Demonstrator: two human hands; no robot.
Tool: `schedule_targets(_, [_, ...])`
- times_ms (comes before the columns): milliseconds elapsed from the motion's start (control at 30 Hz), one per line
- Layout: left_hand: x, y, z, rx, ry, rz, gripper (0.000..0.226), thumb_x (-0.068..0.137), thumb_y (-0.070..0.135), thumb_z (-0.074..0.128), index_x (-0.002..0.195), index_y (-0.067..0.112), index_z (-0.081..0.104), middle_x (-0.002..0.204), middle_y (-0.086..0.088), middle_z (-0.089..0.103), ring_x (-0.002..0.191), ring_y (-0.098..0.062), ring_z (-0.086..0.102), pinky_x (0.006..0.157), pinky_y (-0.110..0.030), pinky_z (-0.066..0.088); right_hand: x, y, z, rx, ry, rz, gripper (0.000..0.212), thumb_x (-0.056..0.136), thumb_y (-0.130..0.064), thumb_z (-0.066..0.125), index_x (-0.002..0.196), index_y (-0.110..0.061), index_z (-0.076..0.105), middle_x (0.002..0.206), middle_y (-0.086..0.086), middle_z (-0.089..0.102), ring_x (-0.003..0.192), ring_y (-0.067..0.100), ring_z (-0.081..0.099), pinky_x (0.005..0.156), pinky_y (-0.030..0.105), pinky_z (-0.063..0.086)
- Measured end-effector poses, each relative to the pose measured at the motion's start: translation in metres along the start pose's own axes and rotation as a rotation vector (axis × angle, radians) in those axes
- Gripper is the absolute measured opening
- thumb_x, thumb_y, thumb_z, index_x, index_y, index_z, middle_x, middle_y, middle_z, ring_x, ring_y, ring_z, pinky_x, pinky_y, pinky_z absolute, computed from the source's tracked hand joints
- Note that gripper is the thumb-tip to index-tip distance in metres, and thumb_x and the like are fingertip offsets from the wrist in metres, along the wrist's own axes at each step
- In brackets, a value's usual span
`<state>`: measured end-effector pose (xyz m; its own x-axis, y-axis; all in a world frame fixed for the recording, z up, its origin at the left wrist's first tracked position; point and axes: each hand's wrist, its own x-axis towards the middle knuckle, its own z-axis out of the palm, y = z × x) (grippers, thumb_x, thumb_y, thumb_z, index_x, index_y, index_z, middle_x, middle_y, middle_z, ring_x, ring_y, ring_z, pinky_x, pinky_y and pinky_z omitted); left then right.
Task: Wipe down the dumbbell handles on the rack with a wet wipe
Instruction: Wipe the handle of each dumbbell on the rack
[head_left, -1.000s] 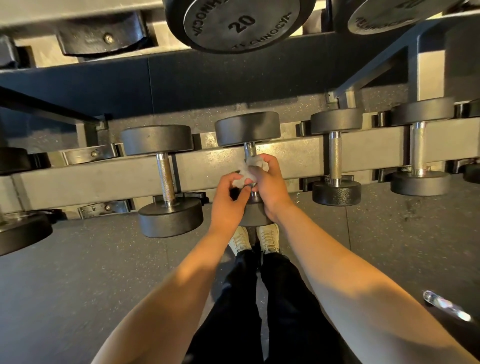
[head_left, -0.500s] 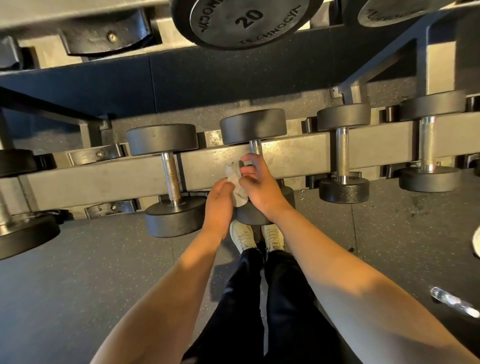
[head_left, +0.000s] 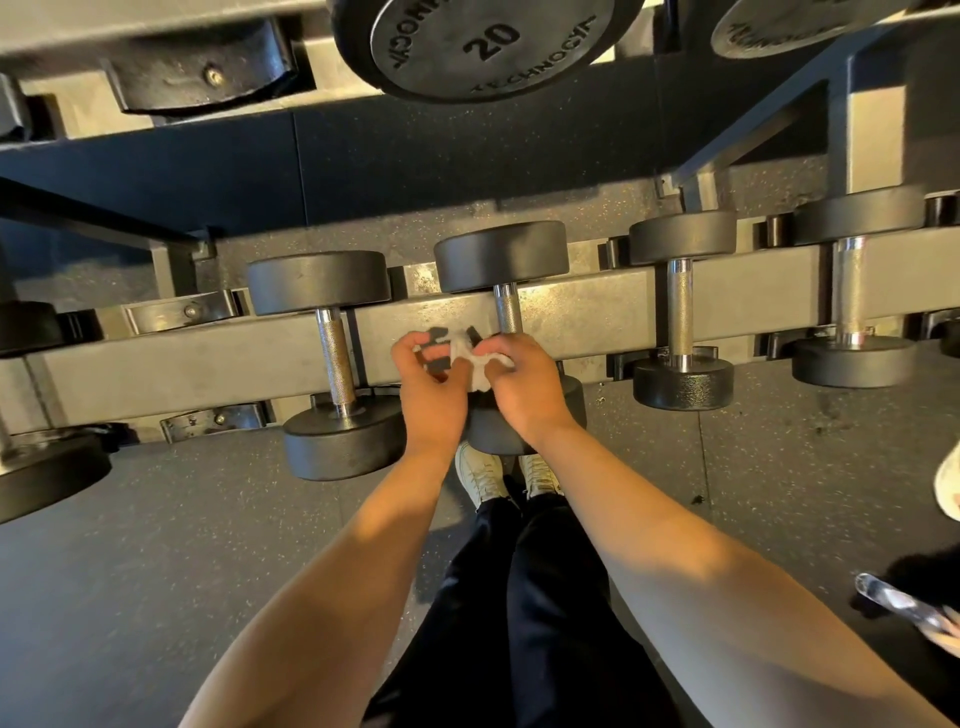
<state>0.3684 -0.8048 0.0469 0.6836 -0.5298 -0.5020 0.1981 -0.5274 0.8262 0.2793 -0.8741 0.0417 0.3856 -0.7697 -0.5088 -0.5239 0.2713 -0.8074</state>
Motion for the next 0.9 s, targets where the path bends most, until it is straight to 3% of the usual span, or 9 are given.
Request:
schedule_targets(67, [0.001, -0.001, 0.002, 0.054, -0.069, 0.151, 0.053, 0.092, -0.001, 0.063, 0.121, 0.04, 0.045, 0.117, 0.011, 0.058, 0.095, -0.004, 0.06, 0.081, -0.021, 0.051, 0.0, -0.001, -0.003, 0.048, 0.016, 0.017, 0.033, 0.089, 0.009, 0.053, 0.092, -0.016, 0.074, 0.105, -0.001, 0.047, 0.093, 0.0, 0.051, 0.085, 0.003, 0.039])
schedule_targets(133, [0.003, -0.005, 0.004, 0.139, -0.134, 0.205, 0.051, 0.092, -0.002, 0.061, 0.117, 0.041, 0.049, 0.115, 0.01, 0.058, 0.099, -0.006, 0.058, 0.083, -0.023, 0.051, 0.003, -0.002, -0.007, 0.05, 0.027, 0.021, 0.031, 0.09, 0.008, 0.054, 0.098, -0.018, 0.071, 0.104, -0.002, 0.047, 0.093, 0.001, 0.051, 0.084, 0.005, 0.041])
schedule_targets(233, [0.008, -0.008, 0.013, 0.179, -0.093, 0.148, 0.028, 0.096, 0.006, 0.059, 0.108, 0.03, 0.051, 0.092, 0.004, 0.059, 0.079, -0.003, 0.055, 0.071, -0.019, 0.048, 0.011, -0.003, -0.015, 0.084, 0.071, 0.019, 0.03, 0.087, 0.006, 0.058, 0.098, -0.021, 0.052, 0.094, -0.003, 0.051, 0.084, 0.011, 0.053, 0.073, 0.017, 0.043])
schedule_targets(300, [0.014, -0.007, 0.021, 0.163, -0.029, 0.12, 0.019, 0.097, 0.008, 0.058, 0.101, 0.027, 0.053, 0.088, 0.002, 0.06, 0.075, -0.005, 0.054, 0.069, -0.022, 0.048, 0.018, -0.005, -0.018, 0.057, 0.112, 0.011, 0.029, 0.087, 0.002, 0.062, 0.09, -0.023, 0.047, 0.092, -0.002, 0.053, 0.081, 0.013, 0.053, 0.068, 0.017, 0.042])
schedule_targets(467, [0.042, 0.006, 0.048, -0.076, 0.083, -0.072, 0.018, 0.092, 0.002, 0.062, 0.085, 0.018, 0.064, 0.074, 0.007, 0.066, 0.067, -0.004, 0.06, 0.07, -0.025, 0.05, 0.043, -0.004, -0.016, -0.049, 0.265, 0.064, 0.008, 0.094, -0.009, 0.064, 0.094, -0.017, 0.065, 0.108, 0.008, 0.063, 0.092, 0.014, 0.057, 0.075, 0.013, 0.041])
schedule_targets(567, [0.052, 0.011, 0.06, -0.119, 0.087, -0.123, 0.01, 0.092, 0.009, 0.065, 0.092, 0.017, 0.072, 0.082, 0.005, 0.071, 0.072, -0.003, 0.062, 0.075, -0.024, 0.052, 0.056, -0.006, -0.02, -0.11, 0.287, 0.045, 0.018, 0.097, 0.001, 0.054, 0.103, -0.002, 0.071, 0.101, 0.005, 0.065, 0.088, 0.01, 0.058, 0.076, 0.011, 0.046])
schedule_targets(667, [0.053, 0.009, 0.073, -0.211, 0.033, -0.222, 0.014, 0.093, 0.021, 0.069, 0.103, 0.012, 0.068, 0.09, -0.004, 0.069, 0.08, -0.013, 0.062, 0.078, -0.034, 0.053, 0.056, -0.008, -0.021, -0.108, 0.334, 0.064, 0.03, 0.091, 0.015, 0.048, 0.084, -0.004, 0.07, 0.093, 0.005, 0.064, 0.085, 0.014, 0.056, 0.078, 0.017, 0.047])
schedule_targets(800, [0.052, 0.013, 0.094, -0.151, 0.078, -0.234, 0.018, 0.096, 0.019, 0.064, 0.099, 0.017, 0.046, 0.091, -0.005, 0.056, 0.081, -0.017, 0.054, 0.078, -0.036, 0.05, 0.044, -0.006, -0.025, -0.06, 0.191, 0.015, 0.032, 0.099, 0.001, 0.047, 0.122, -0.008, 0.067, 0.118, 0.005, 0.068, 0.106, 0.013, 0.061, 0.094, 0.019, 0.048])
schedule_targets(900, [0.055, 0.011, 0.093, -0.046, 0.106, -0.192, 0.017, 0.099, 0.021, 0.06, 0.095, 0.017, 0.044, 0.084, -0.002, 0.052, 0.077, -0.018, 0.051, 0.077, -0.036, 0.048, 0.039, -0.004, -0.027, 0.082, 0.221, 0.121, 0.038, 0.1, 0.001, 0.043, 0.132, -0.009, 0.061, 0.117, 0.001, 0.064, 0.106, 0.011, 0.058, 0.081, -0.001, 0.04])
